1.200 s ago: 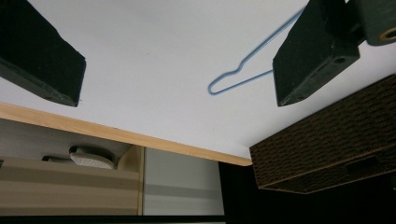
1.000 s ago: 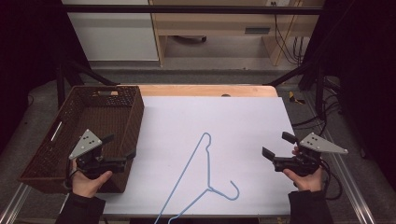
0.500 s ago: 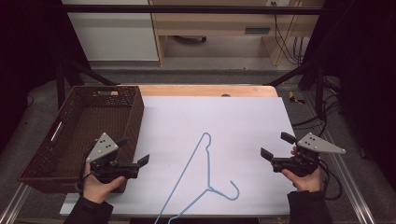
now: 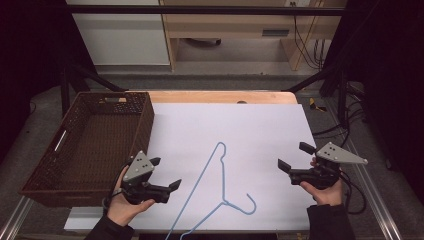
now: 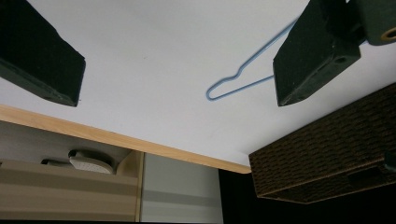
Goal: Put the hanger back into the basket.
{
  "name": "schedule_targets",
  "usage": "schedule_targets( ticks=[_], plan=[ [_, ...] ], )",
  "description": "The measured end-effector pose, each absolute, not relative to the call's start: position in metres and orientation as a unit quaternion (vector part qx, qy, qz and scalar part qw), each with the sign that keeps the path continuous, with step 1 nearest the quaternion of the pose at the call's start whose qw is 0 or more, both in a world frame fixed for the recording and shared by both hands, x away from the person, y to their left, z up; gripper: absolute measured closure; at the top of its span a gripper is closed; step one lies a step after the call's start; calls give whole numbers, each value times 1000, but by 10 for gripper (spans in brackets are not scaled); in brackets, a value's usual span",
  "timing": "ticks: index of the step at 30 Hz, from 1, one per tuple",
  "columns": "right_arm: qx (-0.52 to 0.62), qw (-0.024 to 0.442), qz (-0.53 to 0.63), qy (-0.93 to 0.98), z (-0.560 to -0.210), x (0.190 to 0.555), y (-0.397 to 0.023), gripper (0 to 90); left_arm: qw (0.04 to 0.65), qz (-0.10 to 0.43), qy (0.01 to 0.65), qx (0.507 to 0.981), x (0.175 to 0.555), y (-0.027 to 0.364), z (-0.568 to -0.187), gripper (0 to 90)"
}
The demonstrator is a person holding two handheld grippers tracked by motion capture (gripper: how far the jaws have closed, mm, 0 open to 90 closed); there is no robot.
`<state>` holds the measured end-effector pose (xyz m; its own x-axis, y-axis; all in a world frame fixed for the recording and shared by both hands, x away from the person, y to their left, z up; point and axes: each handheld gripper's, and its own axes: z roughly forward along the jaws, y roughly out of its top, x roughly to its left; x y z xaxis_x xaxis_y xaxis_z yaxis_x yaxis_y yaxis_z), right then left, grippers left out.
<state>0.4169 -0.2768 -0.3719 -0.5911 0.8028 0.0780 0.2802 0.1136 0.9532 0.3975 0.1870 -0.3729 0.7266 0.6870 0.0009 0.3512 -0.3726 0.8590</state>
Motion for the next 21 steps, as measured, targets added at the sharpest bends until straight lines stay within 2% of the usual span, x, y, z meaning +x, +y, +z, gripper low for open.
schedule_targets(
  ticks=[21],
  plan=[
    [381,235,537,715,-375,418,-272,27,396,127,289,862,389,134,-405,95]
  ],
)
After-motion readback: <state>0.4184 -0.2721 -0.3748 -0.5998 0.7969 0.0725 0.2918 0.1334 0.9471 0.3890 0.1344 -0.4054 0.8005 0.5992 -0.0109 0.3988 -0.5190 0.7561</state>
